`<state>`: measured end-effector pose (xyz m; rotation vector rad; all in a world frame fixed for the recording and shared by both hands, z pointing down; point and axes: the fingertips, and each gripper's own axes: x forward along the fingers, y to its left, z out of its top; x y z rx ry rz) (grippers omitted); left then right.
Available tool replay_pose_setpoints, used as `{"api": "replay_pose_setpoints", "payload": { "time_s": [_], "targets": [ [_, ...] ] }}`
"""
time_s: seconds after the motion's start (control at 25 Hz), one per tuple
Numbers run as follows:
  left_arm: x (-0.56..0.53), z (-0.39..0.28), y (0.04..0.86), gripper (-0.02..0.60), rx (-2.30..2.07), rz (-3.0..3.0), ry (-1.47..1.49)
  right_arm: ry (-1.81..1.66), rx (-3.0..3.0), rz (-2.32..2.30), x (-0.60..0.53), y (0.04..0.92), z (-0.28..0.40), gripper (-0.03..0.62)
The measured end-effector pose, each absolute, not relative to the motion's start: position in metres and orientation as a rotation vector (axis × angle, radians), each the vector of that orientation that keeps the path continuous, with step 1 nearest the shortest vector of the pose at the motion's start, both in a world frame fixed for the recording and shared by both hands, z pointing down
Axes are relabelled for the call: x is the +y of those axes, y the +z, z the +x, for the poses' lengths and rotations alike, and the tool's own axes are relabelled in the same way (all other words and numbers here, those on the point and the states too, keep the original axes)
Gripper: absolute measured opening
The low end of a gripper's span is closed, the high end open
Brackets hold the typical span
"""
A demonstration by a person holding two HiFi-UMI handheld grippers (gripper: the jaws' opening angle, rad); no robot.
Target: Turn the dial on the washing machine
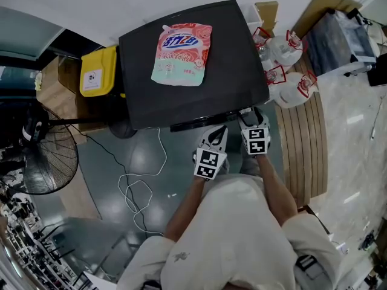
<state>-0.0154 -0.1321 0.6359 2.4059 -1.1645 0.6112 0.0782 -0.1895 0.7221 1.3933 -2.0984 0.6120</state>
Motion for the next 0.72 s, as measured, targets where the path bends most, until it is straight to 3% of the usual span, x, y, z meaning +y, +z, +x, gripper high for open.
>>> {"api": "replay_pose_setpoints", "payload": {
  "time_s": [0.36,0.72],
  "targets": [
    [-0.1286,-0.0198,0.6366,0.014,-1.181,2.392,0.616,0.445,-2.019,1.364,-0.1881,0.7292,0.0702,0.282],
    [-0.1277,-0.0204,0.6365,0.014,-1.192,2.388,0.611,0.585,-2.047,1.385,-0.1885,0.7251,0.0716,0.278]
  ]
}}
